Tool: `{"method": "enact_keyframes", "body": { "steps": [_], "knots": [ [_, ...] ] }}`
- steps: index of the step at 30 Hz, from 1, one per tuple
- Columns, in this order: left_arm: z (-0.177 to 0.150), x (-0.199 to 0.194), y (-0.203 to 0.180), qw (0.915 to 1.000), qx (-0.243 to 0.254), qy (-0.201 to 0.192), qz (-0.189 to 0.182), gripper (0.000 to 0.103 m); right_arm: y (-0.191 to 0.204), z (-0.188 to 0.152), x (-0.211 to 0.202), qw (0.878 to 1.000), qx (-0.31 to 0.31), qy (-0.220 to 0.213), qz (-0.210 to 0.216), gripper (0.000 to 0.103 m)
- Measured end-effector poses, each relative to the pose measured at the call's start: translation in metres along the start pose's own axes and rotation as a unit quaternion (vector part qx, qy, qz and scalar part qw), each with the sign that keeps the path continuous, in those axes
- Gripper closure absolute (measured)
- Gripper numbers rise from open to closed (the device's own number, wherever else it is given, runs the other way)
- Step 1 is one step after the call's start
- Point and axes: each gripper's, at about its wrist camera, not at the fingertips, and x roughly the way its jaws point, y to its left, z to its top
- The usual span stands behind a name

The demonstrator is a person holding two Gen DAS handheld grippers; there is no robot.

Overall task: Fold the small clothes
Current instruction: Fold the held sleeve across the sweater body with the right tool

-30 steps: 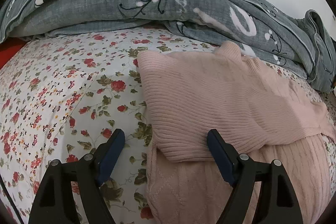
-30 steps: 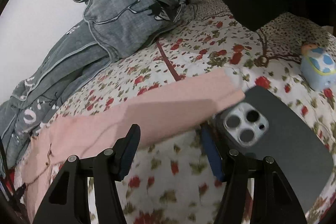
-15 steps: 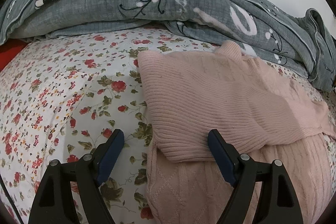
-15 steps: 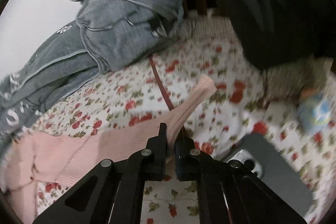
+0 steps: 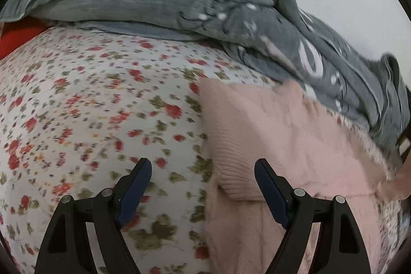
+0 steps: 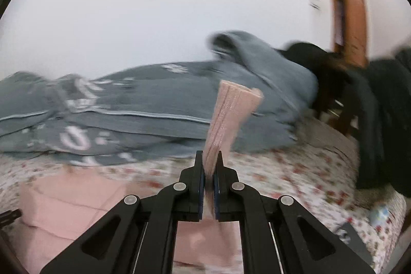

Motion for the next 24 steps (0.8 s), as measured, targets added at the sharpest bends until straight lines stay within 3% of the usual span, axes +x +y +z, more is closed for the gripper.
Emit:
{"method": "enact_keyframes", "body": {
  "steps": [2, 7, 11, 15, 20, 22, 24],
  "knots": [
    [0.003, -0.004, 0.005, 0.9999, -0.003, -0.007, 0.012, 0.022, 0.039, 0.006, -0.003, 1.0, -0.003, -0.009, 0.026, 0.097],
    [0.01, -0.014, 0.016, 0.9981, 0.005, -0.024, 0.056, 0.022, 0.146, 0.001, 0.007, 0.992, -0.014, 0.019, 0.124, 0.097],
    [0.015, -0.011, 0.037, 0.999, -0.03, -0.005, 0.033, 0.022, 0.219, -0.019, 0.015, 0.981, -0.035, 0.042, 0.184, 0.097],
    [0.018, -0.012, 0.056, 0.9971, -0.061, -0.007, 0.045, 0.022, 0.275, -0.052, 0.032, 0.961, -0.039, 0.104, 0.254, 0.097],
    [0.018, -0.011, 0.058, 0.9966, -0.076, -0.002, 0.033, 0.022, 0.322, -0.088, 0.049, 0.945, -0.076, 0.153, 0.28, 0.096],
    [0.018, -0.008, 0.053, 0.997, -0.064, 0.001, 0.043, 0.022, 0.326, -0.095, 0.059, 0.933, -0.082, 0.182, 0.299, 0.09],
    [0.017, -0.007, 0.05, 0.9973, -0.057, 0.002, 0.047, 0.022, 0.321, -0.096, 0.066, 0.918, -0.073, 0.209, 0.328, 0.076]
  ]
}}
